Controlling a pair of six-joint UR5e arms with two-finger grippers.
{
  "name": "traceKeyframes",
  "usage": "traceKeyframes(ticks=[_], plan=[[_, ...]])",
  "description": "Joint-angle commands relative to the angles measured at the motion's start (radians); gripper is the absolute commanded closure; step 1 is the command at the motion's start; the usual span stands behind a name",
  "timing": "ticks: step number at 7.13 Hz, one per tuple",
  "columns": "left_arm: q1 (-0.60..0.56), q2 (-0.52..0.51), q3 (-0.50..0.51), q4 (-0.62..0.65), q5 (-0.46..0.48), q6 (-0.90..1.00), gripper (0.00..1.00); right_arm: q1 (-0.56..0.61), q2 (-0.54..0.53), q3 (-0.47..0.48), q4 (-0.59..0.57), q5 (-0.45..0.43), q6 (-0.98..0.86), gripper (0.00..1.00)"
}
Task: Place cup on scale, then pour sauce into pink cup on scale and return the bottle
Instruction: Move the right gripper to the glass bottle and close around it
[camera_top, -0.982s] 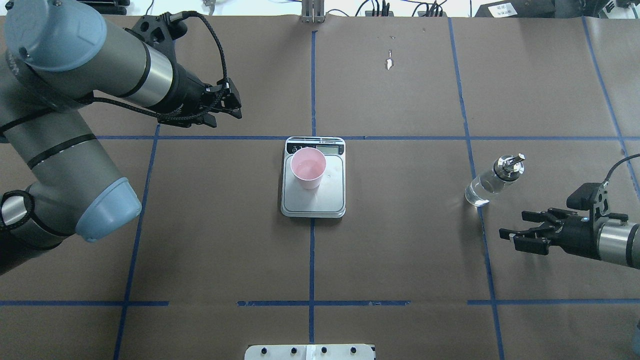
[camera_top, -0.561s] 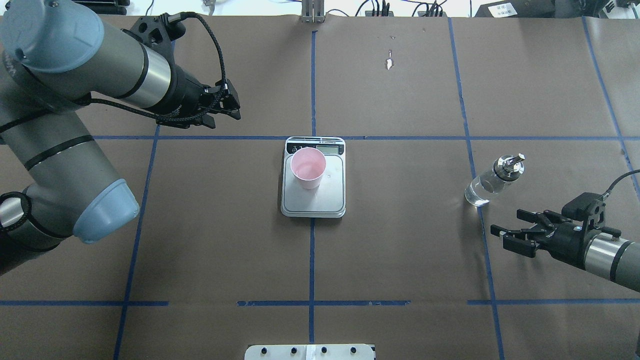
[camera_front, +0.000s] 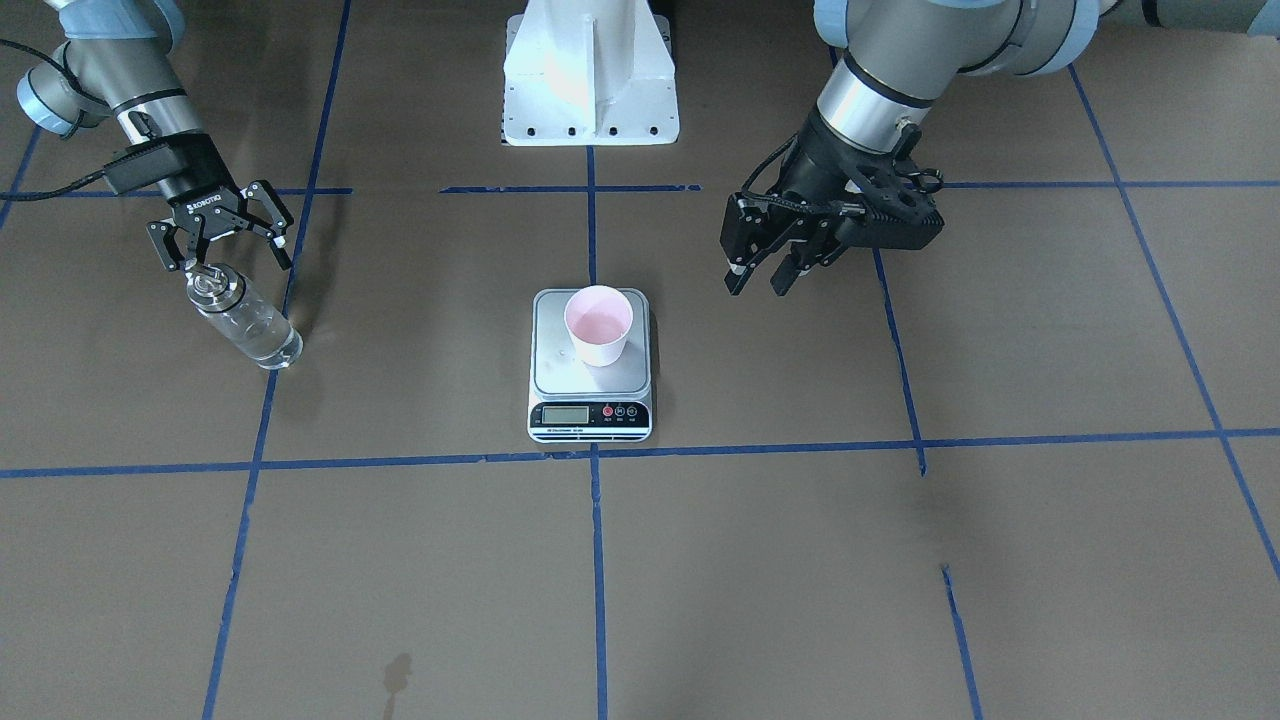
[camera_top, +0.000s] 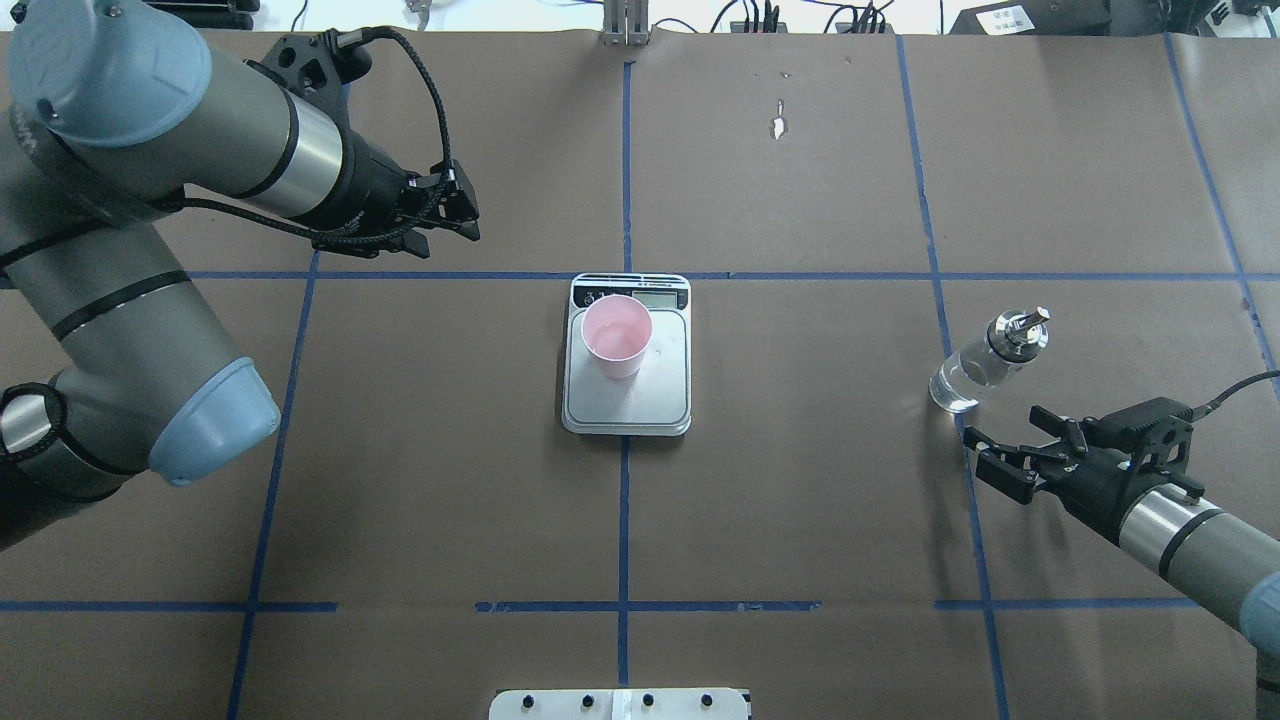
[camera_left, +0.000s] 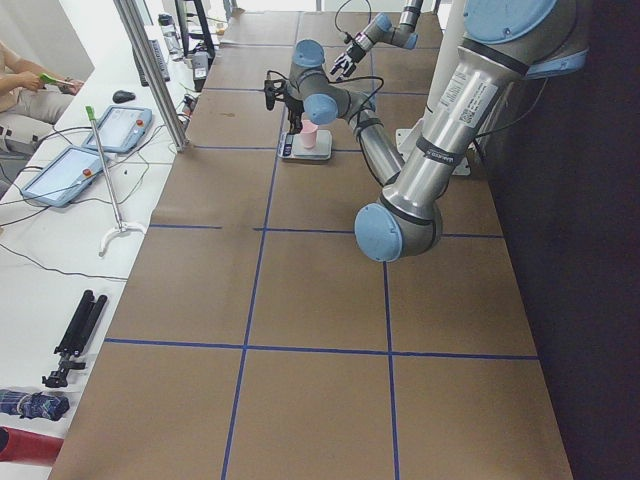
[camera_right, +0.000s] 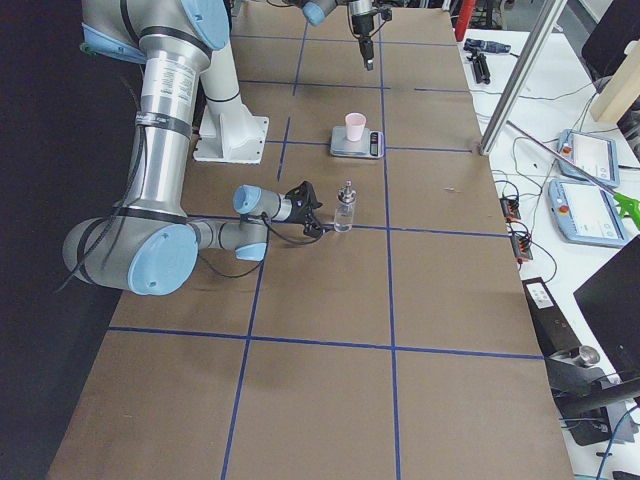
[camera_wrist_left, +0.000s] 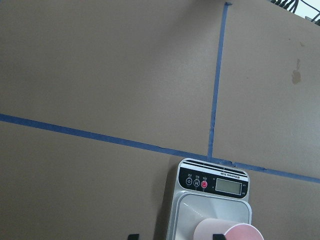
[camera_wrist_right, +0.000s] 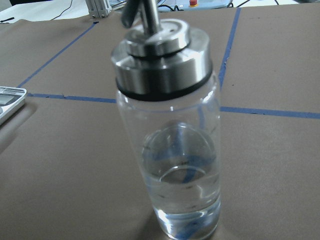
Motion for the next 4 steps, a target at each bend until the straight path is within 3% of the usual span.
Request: traceKeyframes(ticks=[1,2,4], plan=[[0.000,-0.001,0.001,0.000,-0.002,0.000,0.42,-0.030,0.008,0.035,-0.122,-0.141,0.032,0.00],[0.000,-0.001,0.001,-0.002,-0.002,0.000,0.42,-0.037,0.030,0.065,-0.250,-0.186,0.105,0.00],[0.000,0.000,0.001,-0.002,0.000,0.003,0.42,-0.059,0.049,0.072,-0.298,-0.255,0.127,0.00]])
